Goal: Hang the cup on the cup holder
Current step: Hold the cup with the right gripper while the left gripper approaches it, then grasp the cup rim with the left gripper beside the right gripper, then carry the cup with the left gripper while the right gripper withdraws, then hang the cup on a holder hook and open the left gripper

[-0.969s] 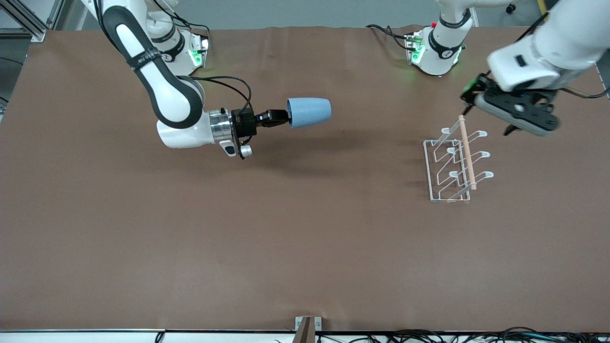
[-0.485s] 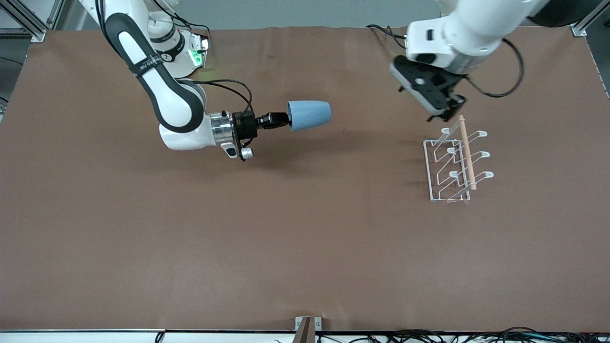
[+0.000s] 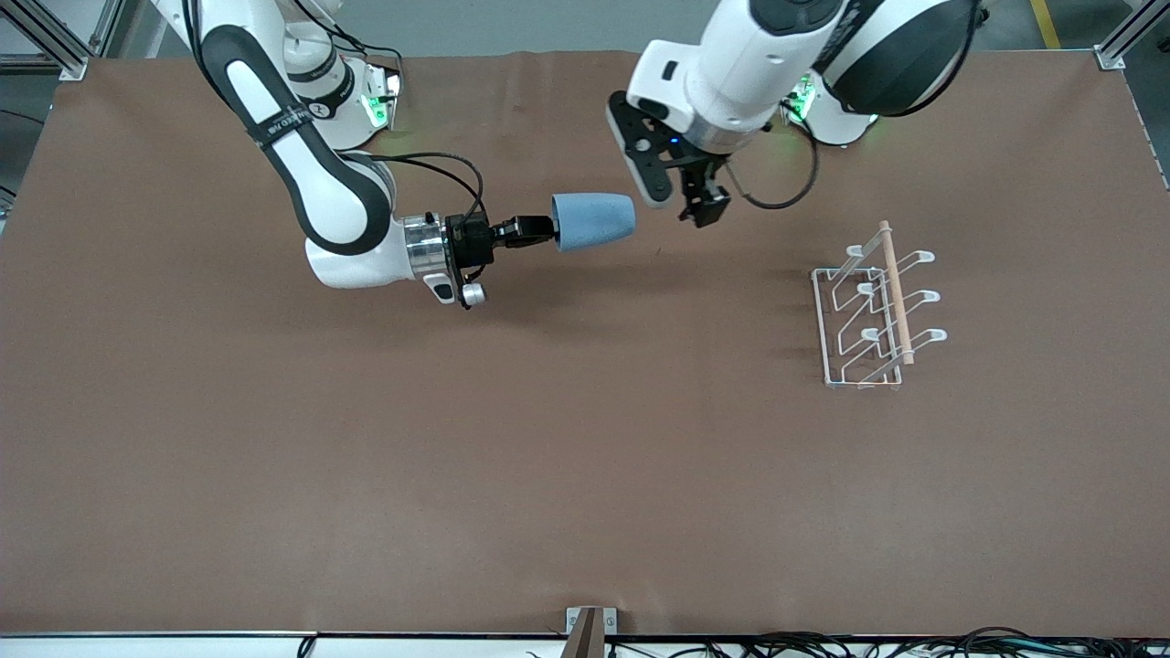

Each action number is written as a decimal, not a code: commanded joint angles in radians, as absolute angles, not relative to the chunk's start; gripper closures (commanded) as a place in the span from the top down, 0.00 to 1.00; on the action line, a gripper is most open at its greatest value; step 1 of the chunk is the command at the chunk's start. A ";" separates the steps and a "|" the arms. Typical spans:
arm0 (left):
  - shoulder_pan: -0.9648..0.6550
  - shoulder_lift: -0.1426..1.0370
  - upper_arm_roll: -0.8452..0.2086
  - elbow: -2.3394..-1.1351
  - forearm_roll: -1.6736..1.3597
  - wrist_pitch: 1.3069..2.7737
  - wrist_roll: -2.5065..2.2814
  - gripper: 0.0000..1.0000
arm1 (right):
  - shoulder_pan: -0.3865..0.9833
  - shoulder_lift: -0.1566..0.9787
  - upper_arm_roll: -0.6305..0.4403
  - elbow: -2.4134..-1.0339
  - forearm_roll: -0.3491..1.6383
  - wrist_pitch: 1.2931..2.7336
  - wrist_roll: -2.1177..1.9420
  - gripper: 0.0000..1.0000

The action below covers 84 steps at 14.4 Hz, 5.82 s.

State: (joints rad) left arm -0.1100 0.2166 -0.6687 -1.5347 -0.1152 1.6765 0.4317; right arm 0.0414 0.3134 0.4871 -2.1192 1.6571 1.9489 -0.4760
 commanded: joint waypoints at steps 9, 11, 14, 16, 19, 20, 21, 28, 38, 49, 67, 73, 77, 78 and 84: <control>-0.235 0.391 -0.689 -1.497 -0.019 1.845 0.457 1.00 | 0.037 0.302 0.494 -2.135 1.695 1.947 -0.499 0.01; -0.253 0.402 -0.689 -1.497 0.015 1.858 0.456 1.00 | 0.037 0.305 0.494 -2.135 1.695 1.945 -0.497 0.01; -0.261 0.410 -0.689 -1.505 0.040 1.897 0.451 1.00 | 0.037 0.305 0.494 -2.135 1.695 1.945 -0.499 0.01; -0.261 0.411 -0.689 -1.512 0.040 1.902 0.451 1.00 | 0.037 0.305 0.494 -2.135 1.695 1.945 -0.499 0.01; -0.253 0.402 -0.689 -1.551 0.040 1.901 0.457 1.00 | 0.037 0.305 0.494 -2.135 1.695 1.945 -0.499 0.01; -0.252 0.400 -0.689 -1.560 0.040 1.901 0.457 1.00 | 0.037 0.307 0.494 -2.135 1.695 1.945 -0.499 0.01; -0.252 0.397 -0.689 -1.569 0.046 1.901 0.457 1.00 | 0.037 0.305 0.494 -2.135 1.695 1.945 -0.497 0.01; -0.239 0.370 -0.690 -1.572 0.091 1.829 0.457 0.42 | 0.035 0.308 0.494 -2.134 1.695 1.944 -0.497 0.02; -0.229 0.365 -0.687 -1.568 0.092 1.824 0.459 0.23 | 0.029 0.327 0.494 -2.132 1.695 1.936 -0.494 1.00; -0.140 0.344 -0.681 -1.549 0.405 1.484 0.607 0.00 | -0.061 0.262 0.348 -2.077 1.337 1.901 -0.255 1.00; -0.044 0.567 -0.673 -1.663 1.182 1.206 0.781 0.00 | -0.064 0.020 0.025 -2.005 0.000 2.145 -0.060 1.00; -0.067 0.601 -0.611 -1.784 1.310 1.170 0.770 0.00 | -0.087 -0.021 0.009 -1.818 -0.008 1.872 0.029 1.00; -0.067 0.632 -0.598 -1.825 1.357 1.144 0.743 0.00 | -0.084 -0.029 -0.005 -1.656 -0.006 1.665 0.034 1.00; -0.069 0.653 -0.598 -1.824 1.364 1.132 0.718 0.00 | -0.086 -0.028 -0.008 -1.623 -0.009 1.628 0.034 1.00; -0.077 0.752 -0.598 -1.810 1.370 1.115 0.560 0.16 | -0.084 -0.031 -0.020 -1.542 -0.006 1.534 0.100 1.00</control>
State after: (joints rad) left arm -0.0714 0.7192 -0.6022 -1.8224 1.3453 1.1390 0.6015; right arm -0.0826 -0.0314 -0.0239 -1.5556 0.0095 1.5540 0.0556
